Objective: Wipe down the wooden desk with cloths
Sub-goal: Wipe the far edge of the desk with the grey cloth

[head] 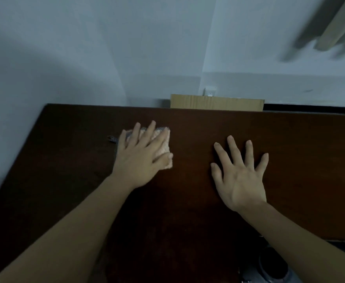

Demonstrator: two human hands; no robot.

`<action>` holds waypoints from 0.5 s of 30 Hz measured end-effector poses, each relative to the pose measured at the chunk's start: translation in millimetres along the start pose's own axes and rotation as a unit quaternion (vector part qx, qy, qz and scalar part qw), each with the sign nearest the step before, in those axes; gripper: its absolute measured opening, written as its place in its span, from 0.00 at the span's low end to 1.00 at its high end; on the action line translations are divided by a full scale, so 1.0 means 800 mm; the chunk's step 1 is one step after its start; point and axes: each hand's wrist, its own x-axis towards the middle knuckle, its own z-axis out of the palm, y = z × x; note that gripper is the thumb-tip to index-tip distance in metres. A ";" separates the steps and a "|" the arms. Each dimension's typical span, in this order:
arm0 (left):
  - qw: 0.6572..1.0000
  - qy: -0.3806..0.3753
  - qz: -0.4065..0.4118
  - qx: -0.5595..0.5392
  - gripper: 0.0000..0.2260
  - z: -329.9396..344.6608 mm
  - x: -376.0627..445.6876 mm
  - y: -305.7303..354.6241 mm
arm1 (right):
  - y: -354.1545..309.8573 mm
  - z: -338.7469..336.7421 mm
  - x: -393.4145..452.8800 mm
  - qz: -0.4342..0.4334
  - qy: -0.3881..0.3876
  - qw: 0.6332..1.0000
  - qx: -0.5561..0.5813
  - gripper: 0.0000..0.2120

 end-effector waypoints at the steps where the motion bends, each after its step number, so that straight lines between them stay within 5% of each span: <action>1: 1.000 0.005 -0.020 -0.004 0.31 0.001 0.005 0.004 | 0.000 0.001 0.000 -0.003 0.005 1.000 0.002 0.35; 4: 0.999 0.000 -0.039 -0.008 0.30 0.003 -0.005 0.018 | 0.000 0.003 0.000 -0.007 0.009 1.000 0.003 0.34; 11: 0.995 -0.015 0.097 0.010 0.31 0.034 -0.139 0.054 | -0.002 -0.001 -0.001 -0.004 0.007 1.000 0.000 0.31; 15: 0.996 -0.020 0.088 -0.002 0.31 0.032 -0.141 0.040 | -0.002 -0.001 -0.001 -0.007 0.009 1.000 0.001 0.30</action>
